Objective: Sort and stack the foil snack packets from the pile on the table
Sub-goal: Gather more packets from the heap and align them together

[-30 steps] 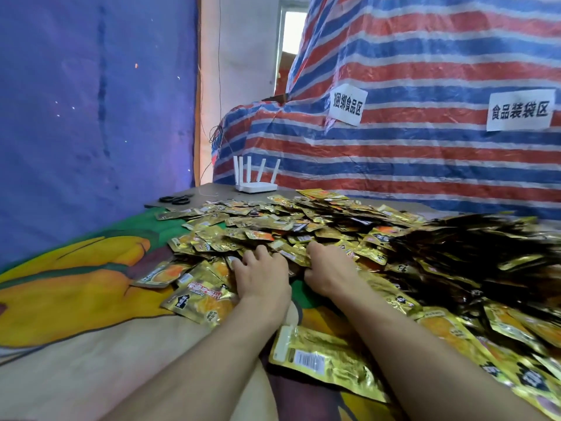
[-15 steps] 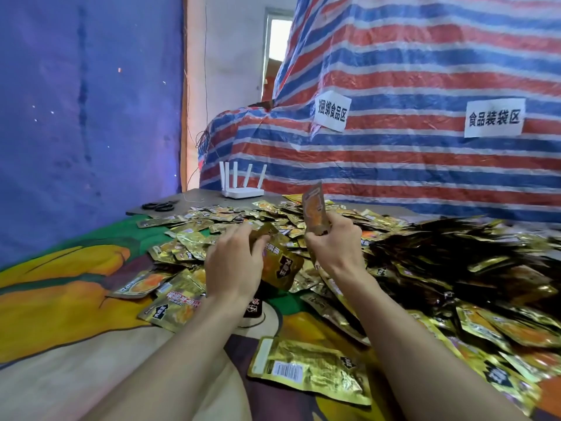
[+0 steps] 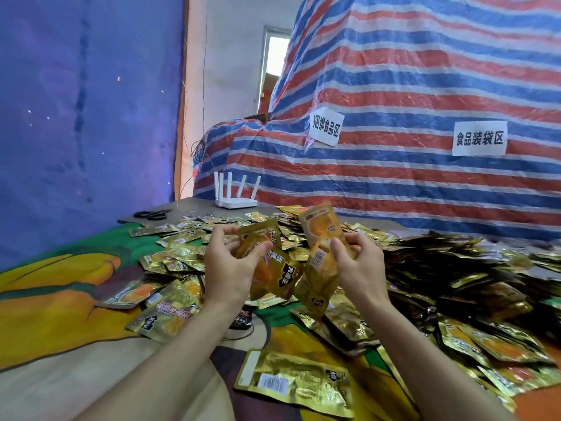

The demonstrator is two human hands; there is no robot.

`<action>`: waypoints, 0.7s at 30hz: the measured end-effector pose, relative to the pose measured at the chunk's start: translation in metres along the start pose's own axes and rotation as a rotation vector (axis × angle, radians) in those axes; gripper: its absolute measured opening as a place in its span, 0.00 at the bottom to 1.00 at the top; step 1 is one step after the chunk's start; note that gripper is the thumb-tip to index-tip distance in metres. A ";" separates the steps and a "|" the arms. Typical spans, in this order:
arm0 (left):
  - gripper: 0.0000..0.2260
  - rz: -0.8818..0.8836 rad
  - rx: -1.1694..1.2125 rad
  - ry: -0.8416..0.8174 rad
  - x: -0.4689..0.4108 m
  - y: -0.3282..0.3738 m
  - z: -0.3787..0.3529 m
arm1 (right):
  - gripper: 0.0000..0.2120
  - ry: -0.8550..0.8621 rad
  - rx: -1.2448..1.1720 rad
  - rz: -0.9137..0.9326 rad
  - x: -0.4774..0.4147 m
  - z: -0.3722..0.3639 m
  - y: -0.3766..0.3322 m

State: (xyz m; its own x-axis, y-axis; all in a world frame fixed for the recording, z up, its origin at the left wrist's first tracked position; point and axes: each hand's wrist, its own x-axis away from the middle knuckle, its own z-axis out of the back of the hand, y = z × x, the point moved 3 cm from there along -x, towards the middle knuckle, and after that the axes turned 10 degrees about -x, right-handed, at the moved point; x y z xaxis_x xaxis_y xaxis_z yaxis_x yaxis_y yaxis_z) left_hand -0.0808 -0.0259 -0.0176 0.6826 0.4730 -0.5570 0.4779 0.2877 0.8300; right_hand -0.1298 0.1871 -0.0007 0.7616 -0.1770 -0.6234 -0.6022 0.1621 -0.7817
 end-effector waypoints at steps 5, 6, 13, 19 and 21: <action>0.19 0.291 0.337 -0.180 -0.002 -0.010 -0.011 | 0.11 0.034 -0.158 -0.201 0.009 0.006 0.013; 0.18 0.319 0.378 -0.193 -0.002 -0.012 -0.013 | 0.11 0.028 -0.162 -0.194 0.010 0.005 0.013; 0.30 0.443 0.341 -0.233 0.006 -0.018 -0.024 | 0.20 -0.131 -0.107 -0.135 0.023 -0.012 0.015; 0.41 0.437 0.158 -0.264 0.010 -0.022 -0.028 | 0.12 -0.425 -0.039 -0.113 0.031 -0.020 0.008; 0.40 0.448 0.130 -0.238 0.009 -0.023 -0.027 | 0.12 -0.566 -0.031 -0.197 0.031 -0.018 0.008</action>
State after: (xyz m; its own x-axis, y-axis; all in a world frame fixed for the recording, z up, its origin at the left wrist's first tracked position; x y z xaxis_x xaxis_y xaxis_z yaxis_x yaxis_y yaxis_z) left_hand -0.1001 -0.0055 -0.0409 0.9353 0.3197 -0.1518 0.1645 -0.0129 0.9863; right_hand -0.1156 0.1654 -0.0269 0.8634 0.3456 -0.3675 -0.4370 0.1484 -0.8872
